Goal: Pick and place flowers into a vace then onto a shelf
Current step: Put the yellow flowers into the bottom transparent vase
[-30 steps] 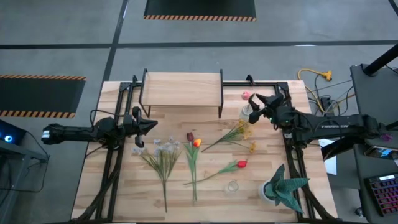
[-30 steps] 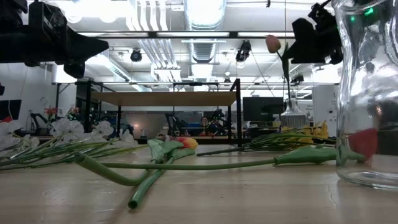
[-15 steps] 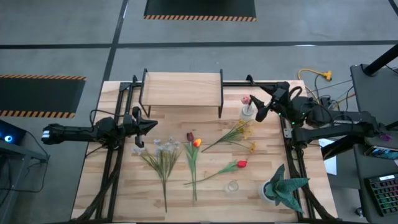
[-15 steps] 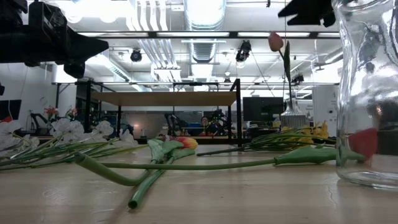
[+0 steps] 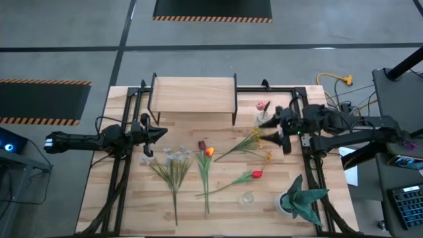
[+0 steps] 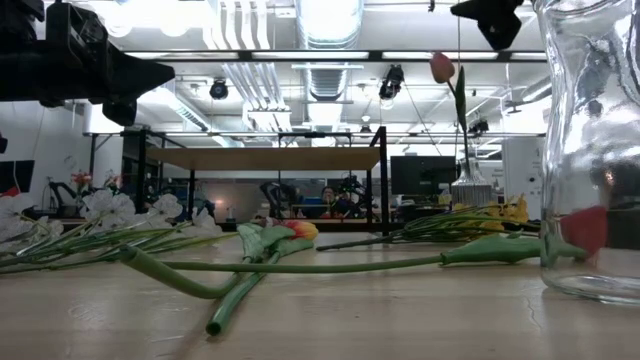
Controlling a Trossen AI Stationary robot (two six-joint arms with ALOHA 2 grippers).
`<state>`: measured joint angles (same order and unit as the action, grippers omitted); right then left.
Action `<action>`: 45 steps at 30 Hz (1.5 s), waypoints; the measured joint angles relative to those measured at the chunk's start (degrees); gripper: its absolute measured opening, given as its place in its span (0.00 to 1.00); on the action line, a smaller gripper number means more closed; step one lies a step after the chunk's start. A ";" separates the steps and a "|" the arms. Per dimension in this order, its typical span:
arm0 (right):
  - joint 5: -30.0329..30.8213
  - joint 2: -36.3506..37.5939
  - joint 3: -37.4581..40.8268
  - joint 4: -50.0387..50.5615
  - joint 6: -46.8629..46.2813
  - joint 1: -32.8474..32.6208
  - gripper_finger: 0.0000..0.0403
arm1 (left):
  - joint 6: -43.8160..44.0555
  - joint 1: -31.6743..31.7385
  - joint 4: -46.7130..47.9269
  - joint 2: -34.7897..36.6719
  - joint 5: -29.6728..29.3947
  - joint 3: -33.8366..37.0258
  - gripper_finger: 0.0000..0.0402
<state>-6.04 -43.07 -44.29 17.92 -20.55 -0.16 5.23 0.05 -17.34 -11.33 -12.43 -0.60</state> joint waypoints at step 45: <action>15.09 42.59 38.67 -19.38 5.13 -6.95 0.02 | 11.17 0.01 -0.66 -0.75 0.00 -2.81 0.17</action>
<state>9.06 -0.48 -5.63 -1.46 -15.42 -7.11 16.41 0.06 -18.01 -12.08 -12.43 -3.41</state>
